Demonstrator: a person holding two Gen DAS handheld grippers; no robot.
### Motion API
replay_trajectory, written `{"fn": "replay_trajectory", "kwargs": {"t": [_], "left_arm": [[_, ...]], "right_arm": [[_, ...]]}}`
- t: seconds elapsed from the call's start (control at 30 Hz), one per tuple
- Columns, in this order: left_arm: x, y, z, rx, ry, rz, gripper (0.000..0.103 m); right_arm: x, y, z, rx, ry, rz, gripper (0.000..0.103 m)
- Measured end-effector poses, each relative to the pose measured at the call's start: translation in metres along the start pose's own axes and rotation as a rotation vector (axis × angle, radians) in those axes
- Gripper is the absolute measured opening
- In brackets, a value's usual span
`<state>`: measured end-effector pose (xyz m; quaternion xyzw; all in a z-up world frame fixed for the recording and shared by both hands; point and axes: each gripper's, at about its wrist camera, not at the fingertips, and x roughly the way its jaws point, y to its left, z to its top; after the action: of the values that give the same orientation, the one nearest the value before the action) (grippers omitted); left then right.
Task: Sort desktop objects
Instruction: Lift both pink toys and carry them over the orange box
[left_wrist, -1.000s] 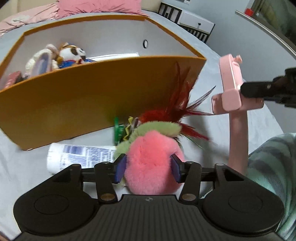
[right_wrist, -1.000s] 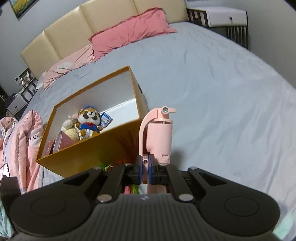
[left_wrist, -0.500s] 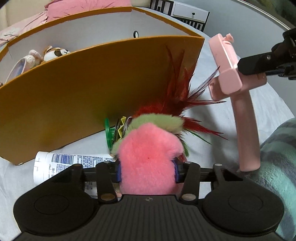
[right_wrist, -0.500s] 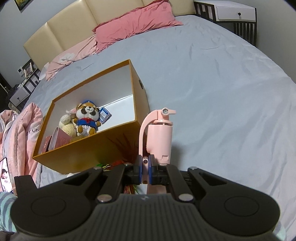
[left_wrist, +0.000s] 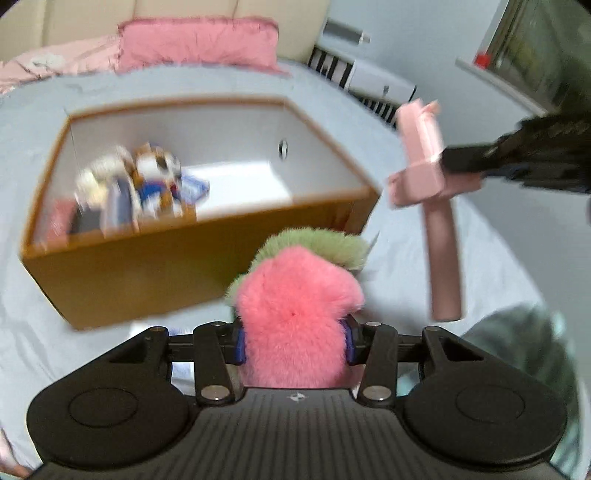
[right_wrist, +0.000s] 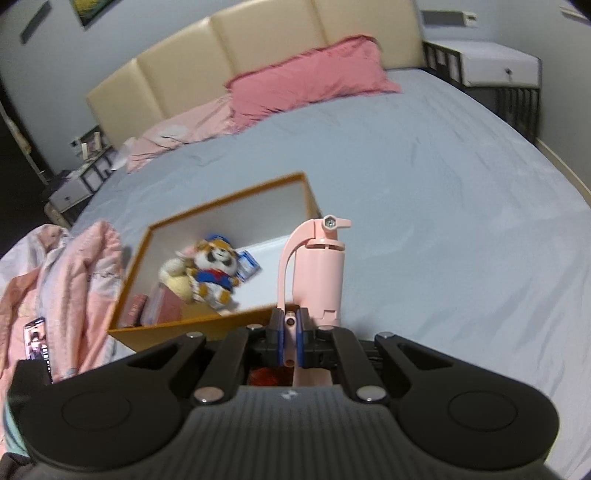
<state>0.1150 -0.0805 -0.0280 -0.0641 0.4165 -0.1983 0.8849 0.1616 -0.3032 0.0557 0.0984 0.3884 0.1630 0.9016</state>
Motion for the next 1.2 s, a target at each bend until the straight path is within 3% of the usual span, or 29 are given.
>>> {"fn": "replay_trajectory", "kwargs": {"t": [0.23, 0.43, 0.6, 0.87, 1.0, 1.2], "left_arm": [[-0.043, 0.012, 0.060, -0.050, -0.140, -0.051, 0.052], [-0.040, 0.031, 0.105, -0.062, -0.213, -0.006, 0.052], [-0.006, 0.048, 0.126, -0.078, -0.180, 0.015, 0.052], [0.045, 0.074, 0.133, -0.099, -0.102, 0.005, 0.052], [0.061, 0.080, 0.134, -0.092, -0.079, 0.006, 0.052], [0.078, 0.082, 0.132, -0.080, -0.046, 0.018, 0.052]], "right_arm": [[0.005, 0.034, 0.050, -0.124, -0.041, 0.058, 0.006], [0.040, 0.061, 0.091, -0.207, -0.023, 0.089, 0.006], [0.105, 0.063, 0.104, -0.245, 0.099, 0.058, 0.006], [0.196, 0.033, 0.096, -0.214, 0.305, -0.032, 0.006], [0.220, 0.022, 0.093, -0.199, 0.371, -0.046, 0.006], [0.229, 0.036, 0.092, -0.256, 0.391, -0.121, 0.006]]}}
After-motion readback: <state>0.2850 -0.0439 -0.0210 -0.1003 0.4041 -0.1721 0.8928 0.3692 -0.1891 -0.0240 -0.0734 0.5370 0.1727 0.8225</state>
